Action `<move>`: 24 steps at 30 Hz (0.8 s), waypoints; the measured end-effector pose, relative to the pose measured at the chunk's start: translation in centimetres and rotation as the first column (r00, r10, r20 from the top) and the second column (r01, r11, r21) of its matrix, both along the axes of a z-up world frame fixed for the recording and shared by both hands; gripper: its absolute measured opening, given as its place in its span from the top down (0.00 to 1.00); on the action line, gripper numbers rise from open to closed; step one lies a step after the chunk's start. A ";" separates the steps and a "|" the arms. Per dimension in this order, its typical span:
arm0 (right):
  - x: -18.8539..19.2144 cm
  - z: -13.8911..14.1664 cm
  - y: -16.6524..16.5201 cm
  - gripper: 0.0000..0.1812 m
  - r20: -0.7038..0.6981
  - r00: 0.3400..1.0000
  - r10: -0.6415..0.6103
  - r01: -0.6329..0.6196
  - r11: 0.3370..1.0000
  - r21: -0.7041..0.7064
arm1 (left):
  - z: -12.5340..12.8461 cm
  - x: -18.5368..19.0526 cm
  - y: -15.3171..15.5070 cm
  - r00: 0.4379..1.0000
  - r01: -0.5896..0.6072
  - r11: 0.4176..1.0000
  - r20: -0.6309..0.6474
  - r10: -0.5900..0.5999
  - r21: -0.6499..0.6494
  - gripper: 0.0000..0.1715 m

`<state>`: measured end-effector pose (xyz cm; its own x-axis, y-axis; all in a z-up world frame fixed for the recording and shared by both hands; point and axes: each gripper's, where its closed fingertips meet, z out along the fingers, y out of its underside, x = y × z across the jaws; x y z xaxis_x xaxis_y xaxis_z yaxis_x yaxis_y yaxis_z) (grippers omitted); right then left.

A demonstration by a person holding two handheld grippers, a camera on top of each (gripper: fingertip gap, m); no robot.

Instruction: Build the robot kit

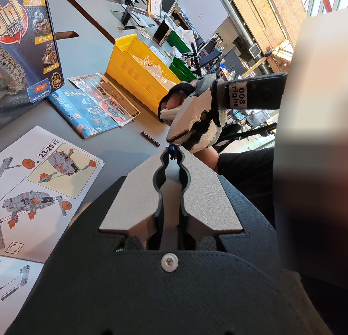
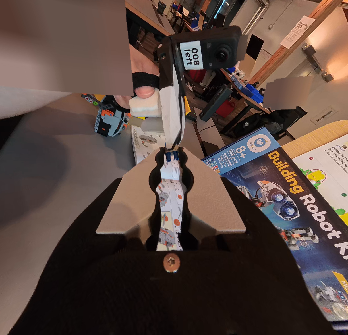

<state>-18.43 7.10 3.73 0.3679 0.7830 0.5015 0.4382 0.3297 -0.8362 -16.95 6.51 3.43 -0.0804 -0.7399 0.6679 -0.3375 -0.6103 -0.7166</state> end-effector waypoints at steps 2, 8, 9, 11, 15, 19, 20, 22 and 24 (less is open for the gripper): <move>0.3 -0.1 0.1 0.88 -0.038 0.999 0.012 -0.015 0.996 -0.093 | 0.1 -0.2 0.5 1.000 -0.029 1.000 -0.002 0.029 0.000 0.97; 3.0 -12.0 -0.9 0.90 0.348 0.935 0.075 0.162 0.780 -0.604 | 0.4 -2.4 3.1 0.975 -0.211 0.975 -0.049 0.215 0.068 0.97; 2.9 -14.1 -1.4 0.90 0.426 0.898 0.111 0.205 0.750 -0.629 | 0.5 -2.7 3.2 0.972 -0.226 0.971 -0.054 0.230 0.076 0.97; 2.8 -17.1 -2.0 0.91 0.525 0.836 0.157 0.273 0.711 -0.647 | 0.6 -3.2 3.4 0.965 -0.247 0.965 -0.062 0.253 0.089 0.97; 3.1 -19.1 -1.9 0.89 0.592 0.792 0.151 0.346 0.687 -0.639 | 0.9 -3.4 3.4 0.965 -0.251 0.964 -0.056 0.257 0.093 0.97; 3.9 -20.3 -1.8 0.89 0.629 0.763 0.148 0.395 0.663 -0.636 | 0.7 -3.3 3.3 0.967 -0.241 0.967 -0.059 0.246 0.082 0.97; 3.8 -20.4 -1.7 0.89 0.626 0.766 0.146 0.394 0.664 -0.636 | 0.7 -3.3 3.3 0.967 -0.241 0.967 -0.060 0.246 0.081 0.97; 3.7 -20.4 -1.6 0.90 0.627 0.766 0.144 0.395 0.664 -0.635 | 0.6 -3.3 3.3 0.968 -0.239 0.968 -0.063 0.244 0.081 0.97; 3.7 -20.3 -1.6 0.93 0.627 0.766 0.143 0.392 0.669 -0.631 | 0.7 -3.3 3.2 0.968 -0.239 0.968 -0.061 0.244 0.080 0.97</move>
